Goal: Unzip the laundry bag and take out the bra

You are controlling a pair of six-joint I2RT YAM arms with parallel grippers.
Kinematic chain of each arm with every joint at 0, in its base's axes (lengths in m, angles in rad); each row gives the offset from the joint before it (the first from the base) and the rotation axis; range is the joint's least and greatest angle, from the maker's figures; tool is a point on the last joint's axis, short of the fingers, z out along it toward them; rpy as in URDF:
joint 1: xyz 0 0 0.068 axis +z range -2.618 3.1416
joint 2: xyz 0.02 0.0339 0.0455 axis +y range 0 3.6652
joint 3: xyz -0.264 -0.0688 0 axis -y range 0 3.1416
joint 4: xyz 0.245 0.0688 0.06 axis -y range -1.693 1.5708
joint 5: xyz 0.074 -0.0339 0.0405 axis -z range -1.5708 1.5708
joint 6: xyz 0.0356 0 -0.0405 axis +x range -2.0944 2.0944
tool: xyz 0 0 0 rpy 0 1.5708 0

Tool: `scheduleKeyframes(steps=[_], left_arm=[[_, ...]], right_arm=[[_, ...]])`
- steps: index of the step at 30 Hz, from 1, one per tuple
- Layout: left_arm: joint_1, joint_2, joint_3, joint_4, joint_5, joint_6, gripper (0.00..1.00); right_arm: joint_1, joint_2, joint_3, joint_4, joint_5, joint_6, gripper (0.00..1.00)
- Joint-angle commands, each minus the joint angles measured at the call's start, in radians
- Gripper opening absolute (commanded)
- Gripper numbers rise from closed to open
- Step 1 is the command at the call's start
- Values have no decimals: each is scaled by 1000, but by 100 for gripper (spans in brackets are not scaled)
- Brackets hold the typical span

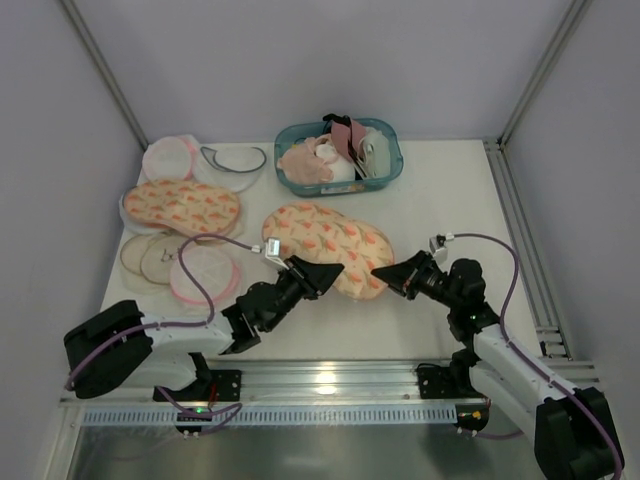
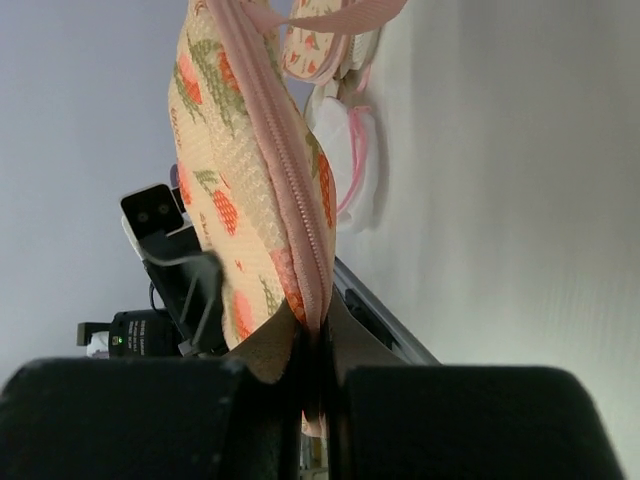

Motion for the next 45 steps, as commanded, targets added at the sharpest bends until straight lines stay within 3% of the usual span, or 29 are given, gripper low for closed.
scheduleKeyframes(steps=[1, 2, 3, 4, 5, 7, 13, 14, 15, 18, 25, 32, 38, 45], left_arm=[[-5, -60, -10, 28, -19, 17, 13], [-5, -71, -10, 10, -26, 17, 2], [-5, -82, -10, -10, -29, 17, 0], [-5, -101, -10, -26, -38, 19, 0], [-5, -109, -12, -43, -45, 22, 0], [-5, -131, -12, -64, -66, 10, 0], [-5, -171, 5, -200, -204, -111, 0], [-5, -178, 25, -266, -229, -150, 0], [-5, -192, 51, -443, -276, -191, 0], [-5, -197, 126, -622, -315, -266, 0], [24, -157, 240, -835, -260, -381, 0], [76, -40, 304, -850, -122, -472, 0], [96, 27, 333, -862, -62, -504, 0], [103, 102, 326, -775, 3, -553, 0]], right_arm=[[12, 3, 70, 11, -28, -73, 4], [10, 0, 79, -21, -26, -91, 4], [12, -12, 91, -53, -23, -119, 14], [12, -24, 122, -97, -2, -190, 63], [13, -40, 140, -205, 21, -235, 78], [16, -96, 192, -385, 121, -370, 99], [19, -150, 252, -647, 279, -605, 100], [28, -153, 251, -653, 287, -619, 99], [33, -156, 248, -658, 297, -634, 99], [68, -192, 232, -644, 308, -679, 99], [176, -225, 188, -572, 272, -743, 99], [338, -153, 154, -440, 282, -763, 89], [398, -118, 125, -300, 294, -766, 78], [484, -2, 152, -224, 376, -797, 73]])
